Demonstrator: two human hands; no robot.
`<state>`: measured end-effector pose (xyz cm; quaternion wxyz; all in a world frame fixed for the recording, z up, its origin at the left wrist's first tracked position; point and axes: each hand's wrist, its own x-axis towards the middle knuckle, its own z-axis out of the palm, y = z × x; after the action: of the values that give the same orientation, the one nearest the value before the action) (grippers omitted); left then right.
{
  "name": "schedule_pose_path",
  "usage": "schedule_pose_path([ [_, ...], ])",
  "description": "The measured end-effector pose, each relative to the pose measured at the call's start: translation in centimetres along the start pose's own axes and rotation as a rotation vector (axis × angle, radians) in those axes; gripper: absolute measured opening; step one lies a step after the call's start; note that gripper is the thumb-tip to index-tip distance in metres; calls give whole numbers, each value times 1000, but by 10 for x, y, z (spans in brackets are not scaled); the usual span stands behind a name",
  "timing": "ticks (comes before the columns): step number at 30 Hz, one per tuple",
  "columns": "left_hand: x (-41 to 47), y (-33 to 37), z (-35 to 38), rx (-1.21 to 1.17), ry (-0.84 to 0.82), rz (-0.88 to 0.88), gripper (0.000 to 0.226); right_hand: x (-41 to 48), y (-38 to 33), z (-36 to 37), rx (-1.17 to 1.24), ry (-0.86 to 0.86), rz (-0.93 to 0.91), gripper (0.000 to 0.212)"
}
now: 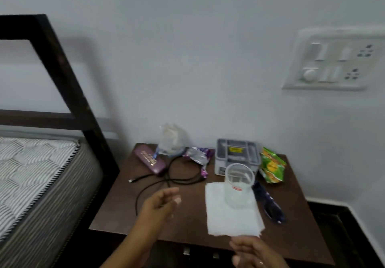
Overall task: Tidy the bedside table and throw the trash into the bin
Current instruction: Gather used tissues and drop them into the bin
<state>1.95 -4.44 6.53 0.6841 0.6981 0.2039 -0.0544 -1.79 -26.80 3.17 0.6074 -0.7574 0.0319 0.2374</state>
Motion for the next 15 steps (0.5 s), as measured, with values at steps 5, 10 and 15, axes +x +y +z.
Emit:
schedule_pose_path([
  [5,79,0,-21,16,195,20,26,87,-67,65,-189,121,-167,53],
  [10,150,15,-26,302,492,125,31,184,-113,86,-364,290,-163,72],
  [15,198,32,-34,398,335,205,71,244,-136,98,-382,247,-143,73],
])
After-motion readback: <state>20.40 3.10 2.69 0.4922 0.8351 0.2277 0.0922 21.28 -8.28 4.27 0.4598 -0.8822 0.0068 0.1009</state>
